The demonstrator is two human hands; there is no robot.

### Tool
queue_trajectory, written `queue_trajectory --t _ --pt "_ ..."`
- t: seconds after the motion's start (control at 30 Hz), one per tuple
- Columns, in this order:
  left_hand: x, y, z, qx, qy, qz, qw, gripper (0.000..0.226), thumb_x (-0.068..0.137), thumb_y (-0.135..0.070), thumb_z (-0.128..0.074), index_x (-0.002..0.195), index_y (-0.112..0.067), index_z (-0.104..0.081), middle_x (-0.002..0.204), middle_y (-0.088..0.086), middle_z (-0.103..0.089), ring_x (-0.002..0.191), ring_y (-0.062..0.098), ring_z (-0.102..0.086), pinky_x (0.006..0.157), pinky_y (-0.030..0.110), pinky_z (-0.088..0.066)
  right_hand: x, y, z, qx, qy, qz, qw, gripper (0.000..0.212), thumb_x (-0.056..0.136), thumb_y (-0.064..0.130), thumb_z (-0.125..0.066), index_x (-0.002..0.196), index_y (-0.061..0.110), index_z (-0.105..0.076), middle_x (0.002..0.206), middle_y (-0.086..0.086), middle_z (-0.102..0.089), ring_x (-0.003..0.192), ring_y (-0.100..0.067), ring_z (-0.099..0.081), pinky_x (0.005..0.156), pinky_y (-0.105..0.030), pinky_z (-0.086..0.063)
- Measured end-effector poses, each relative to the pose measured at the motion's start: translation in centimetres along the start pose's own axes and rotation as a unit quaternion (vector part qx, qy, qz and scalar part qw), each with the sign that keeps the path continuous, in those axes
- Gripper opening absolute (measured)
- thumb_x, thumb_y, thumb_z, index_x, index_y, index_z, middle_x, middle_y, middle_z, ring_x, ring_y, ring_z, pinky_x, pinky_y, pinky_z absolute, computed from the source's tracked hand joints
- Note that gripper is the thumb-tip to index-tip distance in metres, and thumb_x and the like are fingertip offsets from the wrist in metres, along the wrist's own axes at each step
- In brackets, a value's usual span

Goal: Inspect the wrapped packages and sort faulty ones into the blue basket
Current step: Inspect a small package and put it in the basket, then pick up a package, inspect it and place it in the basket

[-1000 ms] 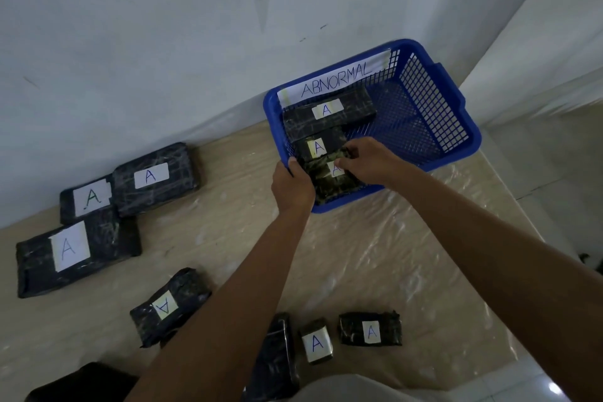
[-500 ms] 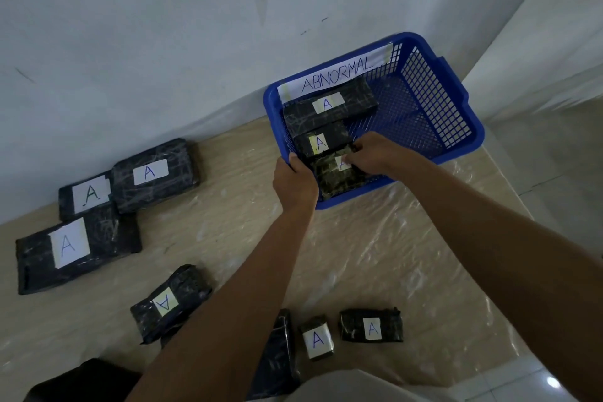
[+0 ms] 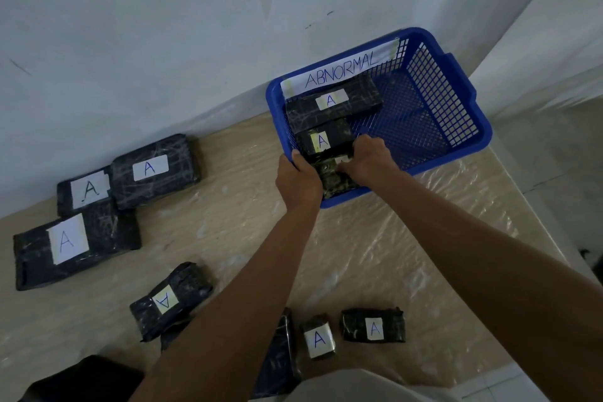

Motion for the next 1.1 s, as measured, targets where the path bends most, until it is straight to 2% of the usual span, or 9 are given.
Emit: queue_trajectory --t 0.17,0.33,0.5,0.57,0.63,0.7,0.73,0.87,1.1 --pt "0.0 0.3 0.1 -0.002 0.003 0.002 1.000 0.028 0.112 -0.023 -0.036 0.093 -0.007 -0.050 0.074 -0.005 -0.047 0.065 0.004 -0.043 0.054 0.006 -0.036 -0.5 0.3 0.1 -0.003 0.045 0.000 0.999 0.052 0.081 0.034 -0.088 0.110 0.005 -0.055 0.108 -0.011 -0.049 0.098 -0.027 -0.053 0.082 -0.034 -0.047" --pt "0.0 0.3 0.2 -0.004 0.014 -0.002 1.000 0.029 0.112 -0.025 -0.036 0.094 -0.007 -0.051 0.075 -0.003 -0.048 0.066 0.006 -0.045 0.057 0.024 -0.029 -1.0 0.6 -0.9 -0.047 0.009 0.003 0.999 0.045 0.082 0.032 -0.087 0.097 0.010 -0.051 0.110 -0.014 -0.059 0.092 -0.028 -0.055 0.083 -0.041 -0.053" --pt "0.3 0.5 1.5 0.021 0.084 -0.010 0.996 0.029 0.111 -0.035 -0.039 0.102 -0.013 -0.056 0.081 -0.006 -0.056 0.071 0.008 -0.052 0.056 0.023 -0.033 -2.2 0.5 -0.4 -0.116 -0.004 0.010 0.993 0.049 0.091 0.046 -0.075 0.119 0.011 -0.056 0.115 -0.008 -0.054 0.113 -0.033 -0.058 0.087 -0.043 -0.044" --pt "0.1 0.2 3.0 0.041 0.117 -0.060 0.990 0.030 0.110 -0.038 -0.041 0.113 -0.015 -0.061 0.095 -0.006 -0.064 0.078 0.006 -0.057 0.064 0.021 -0.040 -3.2 0.6 -0.3 -0.132 -0.058 0.051 0.988 0.048 0.097 0.046 -0.065 0.130 0.013 -0.054 0.130 -0.010 -0.055 0.124 -0.034 -0.054 0.095 -0.046 -0.044" --pt "-0.1 0.5 5.2 0.093 0.130 -0.137 0.978 0.041 0.110 -0.037 -0.043 0.137 -0.010 -0.057 0.129 -0.001 -0.063 0.111 0.015 -0.060 0.092 0.027 -0.044 -4.6 1.2 -0.4 -0.127 -0.130 0.123 0.976 0.056 0.101 0.044 -0.058 0.146 0.013 -0.047 0.150 -0.014 -0.047 0.141 -0.035 -0.043 0.110 -0.051 -0.039" --pt "0.0 1.0 7.8 0.182 0.097 -0.213 0.955 0.056 0.107 -0.042 -0.044 0.152 -0.009 -0.045 0.157 0.010 -0.045 0.146 0.026 -0.041 0.120 0.044 -0.032 -6.1 2.3 -1.1 -0.128 -0.175 0.206 0.954 0.063 0.103 0.044 -0.054 0.157 0.014 -0.037 0.165 -0.016 -0.032 0.153 -0.036 -0.028 0.122 -0.054 -0.027" --pt "-0.1 1.2 9.4 0.217 0.074 -0.239 0.944 0.060 0.104 -0.045 -0.043 0.153 -0.009 -0.044 0.161 0.015 -0.039 0.152 0.030 -0.033 0.124 0.052 -0.025 -6.9 3.0 -1.6 -0.132 -0.184 0.240 0.944 0.065 0.104 0.045 -0.052 0.159 0.016 -0.034 0.168 -0.016 -0.026 0.156 -0.035 -0.023 0.125 -0.056 -0.023" --pt "-0.8 2.6 16.6 0.290 0.021 -0.272 0.917 0.062 0.102 -0.048 -0.040 0.154 -0.014 -0.042 0.165 0.014 -0.032 0.155 0.031 -0.023 0.125 0.057 -0.014 -9.9 6.7 -4.6 -0.146 -0.167 0.313 0.923 0.068 0.105 0.050 -0.045 0.163 0.020 -0.027 0.173 -0.014 -0.012 0.160 -0.033 -0.011 0.128 -0.056 -0.013" --pt "-2.1 9.8 28.4 0.375 -0.020 -0.236 0.896 0.061 0.101 -0.052 -0.037 0.147 -0.013 -0.051 0.156 0.017 -0.045 0.149 0.037 -0.036 0.117 0.066 -0.030 -15.3 13.9 -12.6 -0.159 -0.096 0.408 0.894 0.066 0.105 0.049 -0.048 0.161 0.019 -0.030 0.170 -0.017 -0.020 0.158 -0.037 -0.019 0.126 -0.059 -0.019"
Point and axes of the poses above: each hand's wrist, its own x-axis towards the middle knuckle, its own z-axis out of the back of the hand, y = z × x, the point moved 4 cm from there along x, towards the middle knuckle
